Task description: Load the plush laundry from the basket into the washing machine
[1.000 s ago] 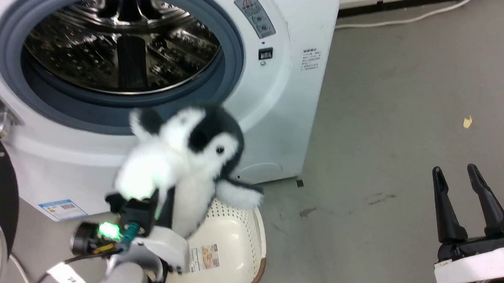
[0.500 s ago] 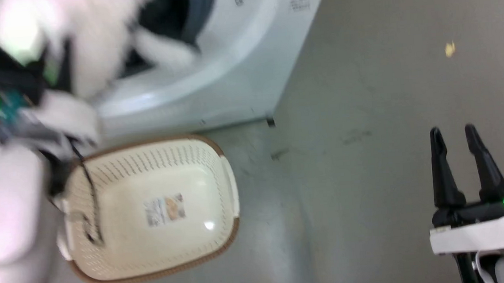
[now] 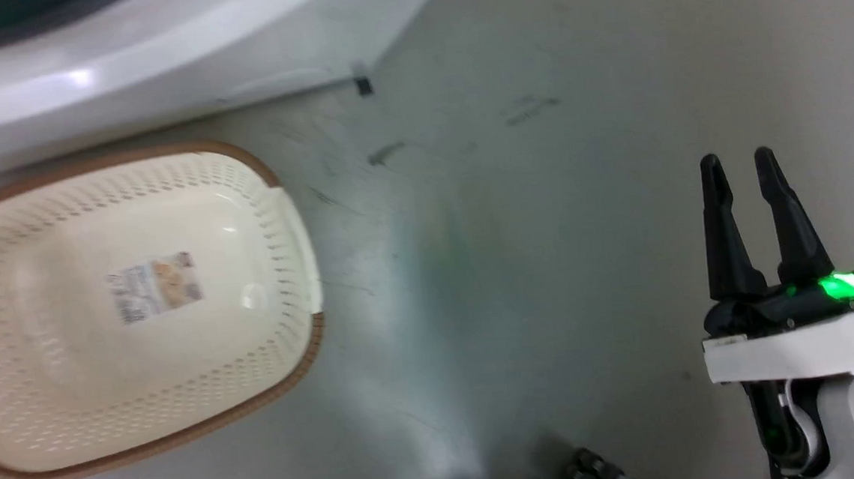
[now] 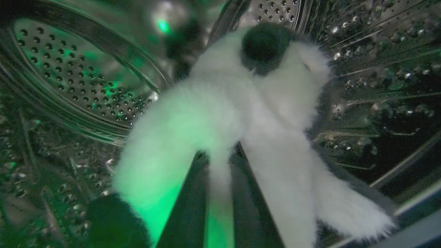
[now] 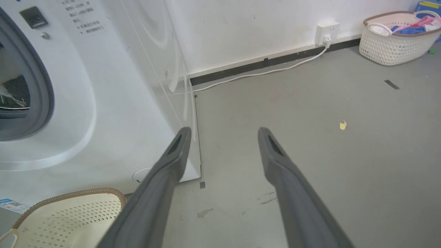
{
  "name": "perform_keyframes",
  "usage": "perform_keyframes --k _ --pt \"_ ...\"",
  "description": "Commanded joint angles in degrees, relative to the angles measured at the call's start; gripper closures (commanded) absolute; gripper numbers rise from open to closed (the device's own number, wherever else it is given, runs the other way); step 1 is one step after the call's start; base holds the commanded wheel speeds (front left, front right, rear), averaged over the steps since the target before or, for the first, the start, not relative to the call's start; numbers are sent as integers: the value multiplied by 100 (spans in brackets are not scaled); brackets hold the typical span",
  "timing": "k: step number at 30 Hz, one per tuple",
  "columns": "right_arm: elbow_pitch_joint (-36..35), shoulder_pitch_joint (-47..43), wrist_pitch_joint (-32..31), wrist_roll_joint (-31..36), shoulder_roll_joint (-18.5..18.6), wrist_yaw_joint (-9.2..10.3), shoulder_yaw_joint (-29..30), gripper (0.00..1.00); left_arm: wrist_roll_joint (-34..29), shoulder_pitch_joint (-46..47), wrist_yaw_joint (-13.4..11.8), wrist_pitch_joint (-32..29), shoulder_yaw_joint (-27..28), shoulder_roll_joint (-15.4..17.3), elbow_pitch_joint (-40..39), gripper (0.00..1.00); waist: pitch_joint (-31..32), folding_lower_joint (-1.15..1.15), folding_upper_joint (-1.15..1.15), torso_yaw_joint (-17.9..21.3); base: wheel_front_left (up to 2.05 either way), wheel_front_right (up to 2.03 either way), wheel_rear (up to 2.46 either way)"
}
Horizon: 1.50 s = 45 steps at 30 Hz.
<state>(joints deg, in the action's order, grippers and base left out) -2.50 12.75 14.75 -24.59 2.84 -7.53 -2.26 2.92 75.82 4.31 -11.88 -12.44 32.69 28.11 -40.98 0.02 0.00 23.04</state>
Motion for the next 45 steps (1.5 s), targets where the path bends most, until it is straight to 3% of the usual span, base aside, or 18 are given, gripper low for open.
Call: perform_keyframes --k 1,6,14,15,16,22,25,35,42,45 --pt "21 122 25 -64 4 4 -32 0 -80 289 36 -24 -58 31 156 100 -356 -2 0 338 0 0 0" --pt "58 210 25 -222 4 4 -152 0 -309 1087 147 -233 -322 162 1049 100 -557 -2 0 534 0 0 0" --pt "87 232 25 -267 4 4 -134 0 -353 1504 249 -407 -649 143 2015 100 -616 -2 0 528 0 0 0" --pt "91 238 25 -255 4 4 -122 0 -333 1513 245 -371 -655 110 2092 79 -597 -2 0 503 0 0 0" --pt "71 284 25 -194 4 4 -79 0 -300 1491 200 -215 -685 24 2295 0 -501 -2 0 423 0 0 0" --pt "19 217 25 104 4 4 213 0 -78 1104 150 449 -677 -268 2609 0 7 -2 0 54 0 0 0" --pt "-18 127 25 330 4 4 367 0 201 716 59 887 -515 -469 2785 0 438 -2 0 -225 0 0 0" --pt "-51 -417 25 1093 4 4 900 0 961 -1061 111 2393 -211 -1164 2897 0 2072 -2 0 -1189 0 0 0" --pt "-33 -905 25 1419 10 4 868 0 1234 -2664 44 2679 -71 -1472 2035 0 3056 -2 0 -1699 0 0 0" --pt "-28 -1102 25 1477 10 4 879 0 1296 -3512 -153 2685 64 -1628 1209 0 3366 -2 0 -1873 0 0 0"
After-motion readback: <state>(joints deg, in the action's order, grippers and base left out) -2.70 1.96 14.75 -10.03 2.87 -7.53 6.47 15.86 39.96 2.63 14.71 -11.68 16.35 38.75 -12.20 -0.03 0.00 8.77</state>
